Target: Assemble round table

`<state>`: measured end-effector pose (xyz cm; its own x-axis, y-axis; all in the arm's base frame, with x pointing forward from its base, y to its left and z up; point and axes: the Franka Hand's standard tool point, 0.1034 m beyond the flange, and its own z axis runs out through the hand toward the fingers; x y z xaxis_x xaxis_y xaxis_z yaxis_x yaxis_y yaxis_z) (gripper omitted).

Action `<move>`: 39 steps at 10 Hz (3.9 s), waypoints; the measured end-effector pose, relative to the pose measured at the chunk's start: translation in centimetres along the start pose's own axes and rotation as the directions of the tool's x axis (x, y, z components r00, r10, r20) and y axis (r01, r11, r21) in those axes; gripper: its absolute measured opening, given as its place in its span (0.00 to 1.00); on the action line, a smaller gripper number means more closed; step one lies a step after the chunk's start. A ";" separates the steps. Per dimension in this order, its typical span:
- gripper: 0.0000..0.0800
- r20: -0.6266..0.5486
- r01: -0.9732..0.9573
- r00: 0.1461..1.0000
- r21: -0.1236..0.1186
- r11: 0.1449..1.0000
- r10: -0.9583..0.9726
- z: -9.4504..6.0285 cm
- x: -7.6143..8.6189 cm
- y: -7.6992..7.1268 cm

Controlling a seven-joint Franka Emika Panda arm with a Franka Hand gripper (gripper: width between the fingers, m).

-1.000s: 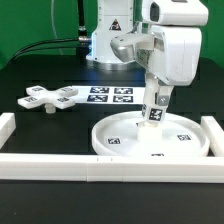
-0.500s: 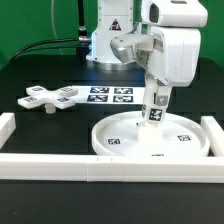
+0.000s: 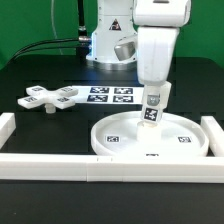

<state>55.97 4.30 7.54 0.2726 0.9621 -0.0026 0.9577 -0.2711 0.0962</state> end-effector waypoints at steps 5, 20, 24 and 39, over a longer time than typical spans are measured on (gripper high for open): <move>0.51 -0.023 -0.521 0.852 0.042 0.852 0.522 0.0 0.0 -0.1; 0.51 0.065 -0.934 -0.341 0.088 -0.346 0.938 0.2 -0.5 0.1; 0.51 0.090 -0.794 -0.593 0.095 -0.600 0.800 0.3 -0.5 0.0; 0.81 0.264 0.083 -0.960 -0.026 -0.996 -0.087 0.4 0.2 -0.3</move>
Offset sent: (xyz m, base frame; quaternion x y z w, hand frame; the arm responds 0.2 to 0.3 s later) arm -0.0117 0.0086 -0.0108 0.0737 0.0079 0.3233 0.9434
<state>55.81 4.53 7.12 -0.3212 -0.9080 -0.2689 -0.9338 0.3509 -0.0697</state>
